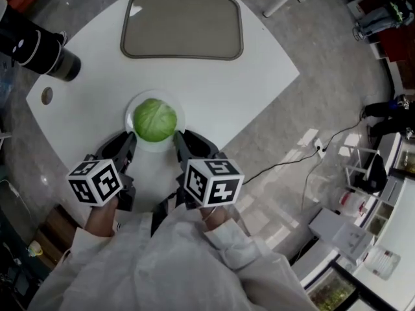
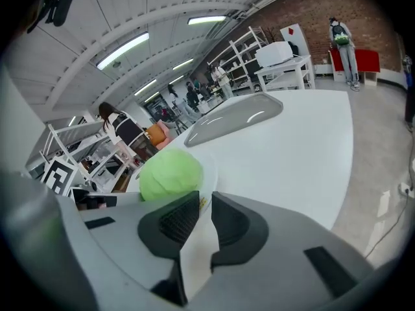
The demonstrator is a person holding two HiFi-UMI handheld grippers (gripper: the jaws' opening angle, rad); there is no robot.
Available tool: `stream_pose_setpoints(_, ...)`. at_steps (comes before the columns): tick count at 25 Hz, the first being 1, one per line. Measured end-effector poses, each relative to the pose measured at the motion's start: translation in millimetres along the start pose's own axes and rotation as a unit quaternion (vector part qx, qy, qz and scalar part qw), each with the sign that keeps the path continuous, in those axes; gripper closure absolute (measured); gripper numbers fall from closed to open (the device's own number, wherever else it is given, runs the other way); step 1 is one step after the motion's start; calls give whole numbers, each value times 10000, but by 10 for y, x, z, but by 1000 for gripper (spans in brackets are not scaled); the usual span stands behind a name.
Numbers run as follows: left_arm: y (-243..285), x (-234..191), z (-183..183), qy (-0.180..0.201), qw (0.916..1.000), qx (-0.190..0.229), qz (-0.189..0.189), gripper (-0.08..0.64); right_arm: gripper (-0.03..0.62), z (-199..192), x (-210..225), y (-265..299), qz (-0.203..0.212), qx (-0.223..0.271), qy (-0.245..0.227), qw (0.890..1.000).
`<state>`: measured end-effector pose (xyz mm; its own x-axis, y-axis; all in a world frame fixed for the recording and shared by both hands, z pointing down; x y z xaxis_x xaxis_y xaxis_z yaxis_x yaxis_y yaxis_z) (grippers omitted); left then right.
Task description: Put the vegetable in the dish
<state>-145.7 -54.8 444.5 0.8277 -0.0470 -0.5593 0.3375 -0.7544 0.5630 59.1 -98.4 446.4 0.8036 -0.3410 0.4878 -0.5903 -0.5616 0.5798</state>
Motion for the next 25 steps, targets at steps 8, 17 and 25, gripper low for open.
stream_pose_setpoints(8, 324, 99, 254, -187, 9991, 272, 259, 503, 525, 405, 231, 281, 302, -156, -93, 9994)
stream_pose_setpoints(17, 817, 316, 696, -237, 9976, 564, 334, 503, 525, 1076, 520, 536, 481, -137, -298, 9983)
stream_pose_setpoints(25, 1369, 417, 1094, -161, 9955, 826, 430, 503, 525, 1627, 841, 959, 608, -142, -523, 9967)
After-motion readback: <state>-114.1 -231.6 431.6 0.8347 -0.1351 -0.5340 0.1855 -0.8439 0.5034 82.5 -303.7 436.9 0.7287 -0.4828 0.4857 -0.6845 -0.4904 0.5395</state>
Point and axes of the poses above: the fingertips, and each gripper's own axes: y forward along the fingers, x to its right, z out of its top, the point moved 8 cm from there along -y, backward along the fingers, and after that the axes turned 6 degrees about x, right-handed, at the moved point
